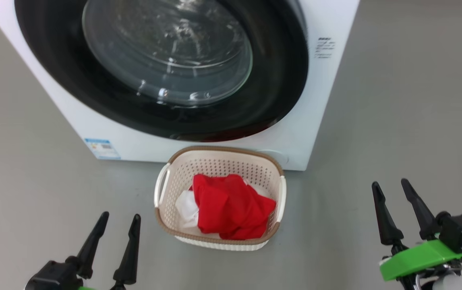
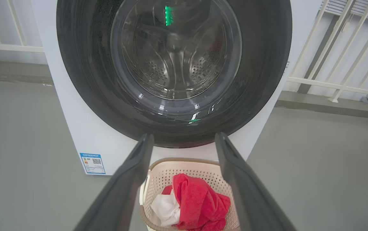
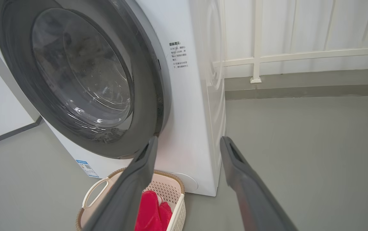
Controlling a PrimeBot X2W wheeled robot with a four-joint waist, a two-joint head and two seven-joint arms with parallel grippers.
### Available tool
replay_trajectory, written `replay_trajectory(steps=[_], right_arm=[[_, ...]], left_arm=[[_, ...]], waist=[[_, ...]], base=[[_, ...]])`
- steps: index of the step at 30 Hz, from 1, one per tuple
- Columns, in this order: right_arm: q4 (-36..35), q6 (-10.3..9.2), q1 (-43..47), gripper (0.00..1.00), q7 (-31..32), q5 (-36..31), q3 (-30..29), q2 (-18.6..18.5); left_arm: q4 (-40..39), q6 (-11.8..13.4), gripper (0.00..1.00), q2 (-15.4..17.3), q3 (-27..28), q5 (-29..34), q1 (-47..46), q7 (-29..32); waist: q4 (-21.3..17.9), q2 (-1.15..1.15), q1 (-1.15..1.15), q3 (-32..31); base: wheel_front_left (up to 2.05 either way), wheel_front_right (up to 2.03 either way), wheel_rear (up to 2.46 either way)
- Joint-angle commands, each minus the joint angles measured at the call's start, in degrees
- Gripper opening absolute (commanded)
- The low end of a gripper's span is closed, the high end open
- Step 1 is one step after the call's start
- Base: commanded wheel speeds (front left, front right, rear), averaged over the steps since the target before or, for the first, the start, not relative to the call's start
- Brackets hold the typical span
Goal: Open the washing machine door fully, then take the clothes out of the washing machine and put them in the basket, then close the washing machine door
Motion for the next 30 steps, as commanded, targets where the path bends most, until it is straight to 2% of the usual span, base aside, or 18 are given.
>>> replay_trajectory(steps=[1,15,30], right_arm=[[-1.7,-0.05,0.3,1.0,-0.4,0.4,1.0,-0.6],[-3.0,-0.05,7.1,1.0,-0.4,0.4,-1.4,-1.1],[-3.5,-0.05,7.7,1.0,-0.4,0.2,-2.3,-0.1]], left_arm=[[-1.7,-0.3,1.0,1.4,2.0,0.4,-0.1,-0.5],[-1.6,-0.3,1.0,1.8,5.2,1.1,3.8,-0.5],[-1.0,-0.3,1.0,1.3,5.5,1.9,3.5,-0.5]], waist=[[-2.1,0.0,0.0,-2.1],[-5.1,0.0,0.0,-5.3],[-5.1,0.0,0.0,-4.7]], base=[[0.0,0.0,0.0],[0.0,0.0,0.0],[0.0,0.0,0.0]])
